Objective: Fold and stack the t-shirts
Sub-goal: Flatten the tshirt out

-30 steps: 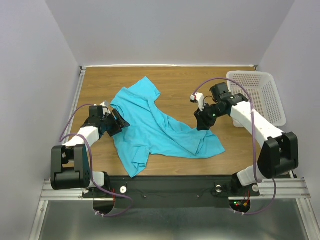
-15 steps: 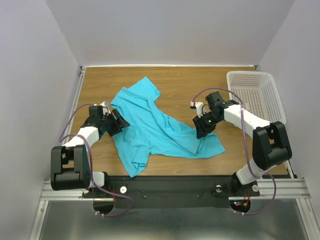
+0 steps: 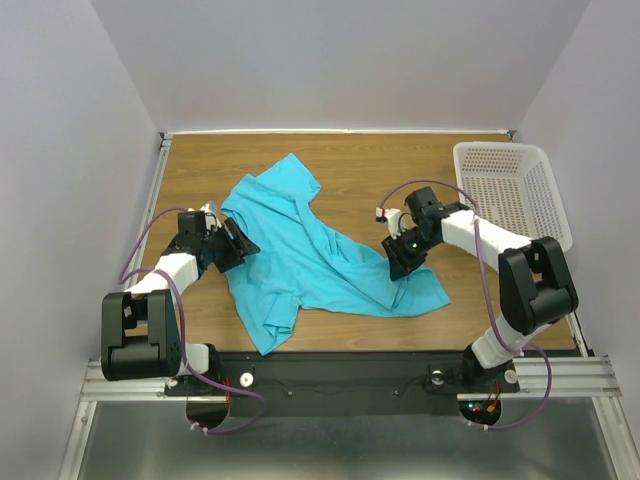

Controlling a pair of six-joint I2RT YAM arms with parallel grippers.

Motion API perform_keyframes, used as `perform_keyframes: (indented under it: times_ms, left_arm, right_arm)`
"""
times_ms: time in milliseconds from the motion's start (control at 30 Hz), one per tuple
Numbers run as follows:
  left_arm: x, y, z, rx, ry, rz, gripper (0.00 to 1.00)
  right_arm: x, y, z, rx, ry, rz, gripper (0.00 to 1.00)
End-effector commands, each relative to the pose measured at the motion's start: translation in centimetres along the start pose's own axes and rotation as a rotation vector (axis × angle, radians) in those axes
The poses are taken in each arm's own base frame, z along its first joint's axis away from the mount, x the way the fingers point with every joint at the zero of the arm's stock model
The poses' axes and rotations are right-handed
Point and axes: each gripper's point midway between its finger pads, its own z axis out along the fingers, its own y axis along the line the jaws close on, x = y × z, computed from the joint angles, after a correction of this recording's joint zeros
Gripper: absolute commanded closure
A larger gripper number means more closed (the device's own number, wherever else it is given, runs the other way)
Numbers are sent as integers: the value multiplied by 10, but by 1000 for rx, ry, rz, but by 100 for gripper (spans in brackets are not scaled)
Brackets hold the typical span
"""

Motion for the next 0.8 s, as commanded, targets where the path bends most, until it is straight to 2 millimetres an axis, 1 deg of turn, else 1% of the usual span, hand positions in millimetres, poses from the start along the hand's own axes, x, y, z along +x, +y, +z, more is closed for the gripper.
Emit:
perform_keyframes:
  times_ms: [0, 33, 167, 300, 367, 400, 433, 500, 533, 567, 600, 633, 700, 733, 767]
  left_arm:
    - [-14, -15, -6, 40, -36, 44, 31]
    - [-14, -16, -5, 41, -36, 45, 31]
    - [-14, -15, -5, 39, -34, 41, 31]
    - [-14, -14, -5, 37, -32, 40, 31]
    - [-13, -14, -5, 37, -32, 38, 31]
    - [-13, -14, -5, 36, -31, 37, 31]
    - [-12, -13, -4, 34, -29, 36, 31]
    - [-12, -12, -4, 32, -27, 36, 31]
    - [-12, -12, -4, 33, -26, 35, 31]
    - [-12, -12, -4, 32, -27, 35, 31]
    - [-12, -13, -4, 33, -28, 37, 31]
    - [-13, -13, -4, 35, -28, 36, 31]
    - [-12, -13, -4, 34, -27, 37, 31]
    - [-12, -12, -4, 33, -28, 37, 31]
    - [-12, -12, -4, 32, -29, 34, 31]
  right_arm:
    - [-3, 9, 2, -27, -23, -27, 62]
    - [-2, 9, 2, -28, -21, -29, 64]
    - [3, 10, 4, -28, -1, -32, 68]
    - [6, 7, 6, -10, 17, -29, 73]
    - [6, 3, 6, 8, 20, -32, 77]
    - [4, 1, 6, 18, 20, -30, 83]
    - [2, -1, 5, 31, 20, -28, 86]
    - [0, -8, 4, 70, 22, -29, 89]
    - [-3, -10, 2, 83, 17, -32, 93]
    - [-6, -14, 0, 104, 8, -37, 93]
    - [-9, -13, -1, 105, 3, -42, 93]
    - [-10, -14, -2, 106, 1, -43, 90]
    - [-14, -13, -3, 102, -8, -43, 80]
    - [-15, -12, -3, 98, -11, -41, 71]
    - [-15, -11, -3, 91, -14, -43, 67]
